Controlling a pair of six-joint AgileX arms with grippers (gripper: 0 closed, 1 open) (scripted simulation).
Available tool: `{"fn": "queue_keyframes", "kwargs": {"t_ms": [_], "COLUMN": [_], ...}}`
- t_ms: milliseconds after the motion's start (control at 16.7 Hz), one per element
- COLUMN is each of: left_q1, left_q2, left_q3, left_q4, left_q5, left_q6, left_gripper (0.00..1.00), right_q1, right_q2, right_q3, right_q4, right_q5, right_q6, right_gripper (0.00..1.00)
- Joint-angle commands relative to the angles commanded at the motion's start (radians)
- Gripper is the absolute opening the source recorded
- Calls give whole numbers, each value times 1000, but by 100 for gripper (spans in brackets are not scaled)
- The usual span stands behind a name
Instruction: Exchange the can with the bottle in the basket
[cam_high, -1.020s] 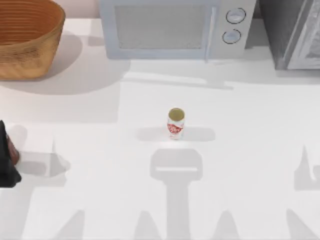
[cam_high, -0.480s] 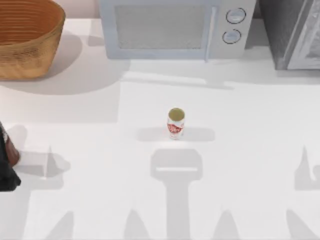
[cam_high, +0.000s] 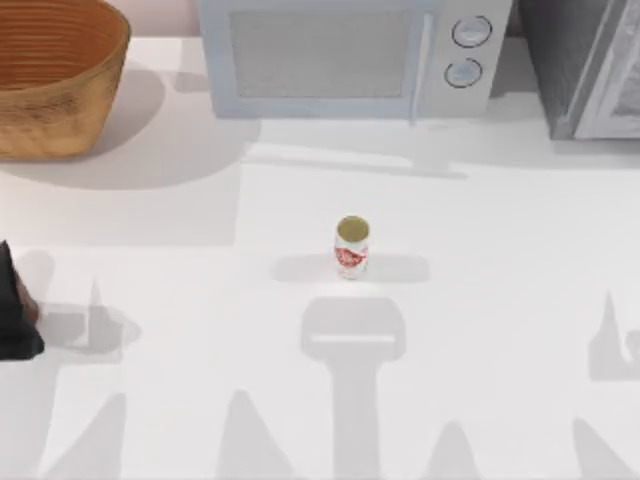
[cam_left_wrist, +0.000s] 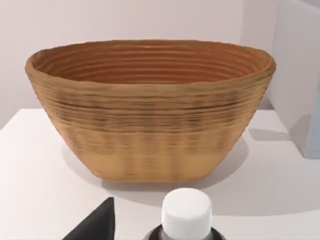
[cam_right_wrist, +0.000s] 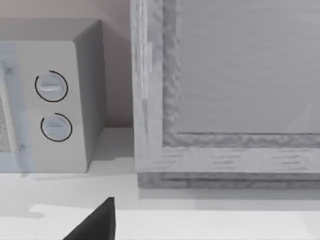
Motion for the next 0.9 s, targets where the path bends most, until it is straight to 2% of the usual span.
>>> {"fn": "queue_keyframes", "kwargs": {"t_ms": [600,900], "left_q1": [106,152], "left_q2": [805,1150], "left_q3": [-40,-65], "left_q4": [780,1098], "left_q5": [131,185], "left_q6": [31,43], "left_gripper": [100,100], "right_q1": [0,0], "right_q2": [0,0], "right_q3": [0,0], "right_q4": [0,0], "right_q5": [0,0], "right_q6": [0,0], "right_gripper": [100,100]}}
